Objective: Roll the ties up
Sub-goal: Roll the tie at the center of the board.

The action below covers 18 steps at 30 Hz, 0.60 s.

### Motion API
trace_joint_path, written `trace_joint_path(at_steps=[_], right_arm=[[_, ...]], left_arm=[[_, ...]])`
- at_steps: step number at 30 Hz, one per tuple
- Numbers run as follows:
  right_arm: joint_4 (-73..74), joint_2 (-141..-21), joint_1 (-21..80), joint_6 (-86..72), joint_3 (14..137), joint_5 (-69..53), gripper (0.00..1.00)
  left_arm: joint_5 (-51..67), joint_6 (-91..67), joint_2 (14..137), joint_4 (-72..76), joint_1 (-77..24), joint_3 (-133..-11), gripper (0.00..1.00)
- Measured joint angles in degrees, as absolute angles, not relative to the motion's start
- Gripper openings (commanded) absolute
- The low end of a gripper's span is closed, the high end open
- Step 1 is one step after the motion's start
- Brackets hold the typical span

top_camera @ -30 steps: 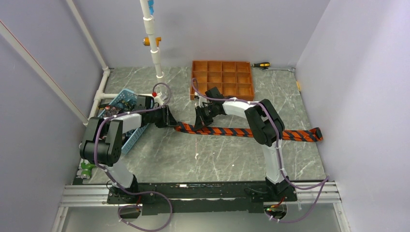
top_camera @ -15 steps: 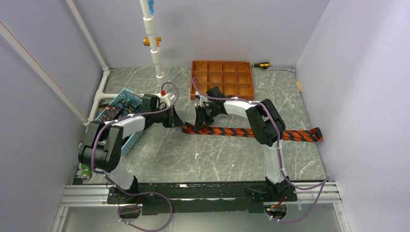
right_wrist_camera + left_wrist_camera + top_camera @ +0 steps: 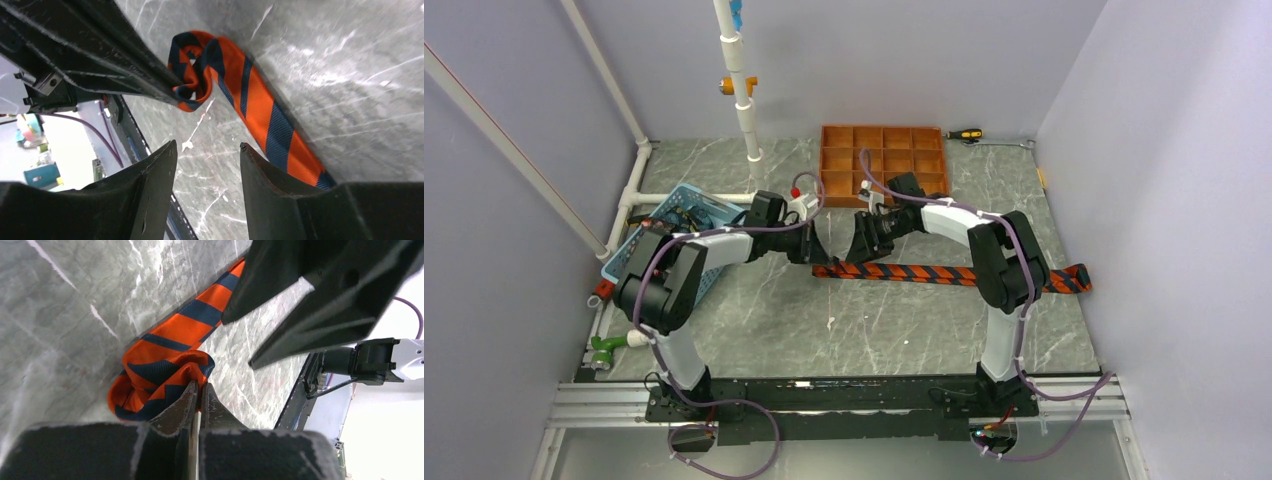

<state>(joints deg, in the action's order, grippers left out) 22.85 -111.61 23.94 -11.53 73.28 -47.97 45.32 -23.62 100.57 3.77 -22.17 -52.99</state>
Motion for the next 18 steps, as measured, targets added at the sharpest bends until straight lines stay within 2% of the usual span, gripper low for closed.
trace_joint_path(at_steps=[2, 7, 9, 11, 14, 18], right_arm=[[22.63, -111.66, 24.03, -12.25, 72.01, -48.64, 0.52], [22.26, -111.85, 24.12, -13.47, 70.89, -49.17, 0.52], [21.74, -112.12, 24.08, -13.76, 70.89, -49.17, 0.52], [21.26, -112.60, 24.08, -14.15, 70.89, -49.08, 0.49], [20.95, -113.60, 24.08, -14.66, 70.89, -48.53, 0.45], [20.84, -114.61, 24.10, -15.55, 70.91, -47.62, 0.42]], left_arm=[[45.58, -24.82, 103.02, 5.02, -22.98, -53.91, 0.11], [47.33, -28.34, 108.16, 8.47, -23.66, -55.27, 0.38], [48.01, -29.69, 110.19, 8.82, -23.66, -55.90, 0.45], [48.51, -30.85, 111.74, 8.71, -23.64, -56.60, 0.44], [49.36, -32.40, 112.33, 8.78, -23.29, -57.04, 0.31], [49.28, -33.93, 112.86, 9.08, -22.76, -57.01, 0.21]])
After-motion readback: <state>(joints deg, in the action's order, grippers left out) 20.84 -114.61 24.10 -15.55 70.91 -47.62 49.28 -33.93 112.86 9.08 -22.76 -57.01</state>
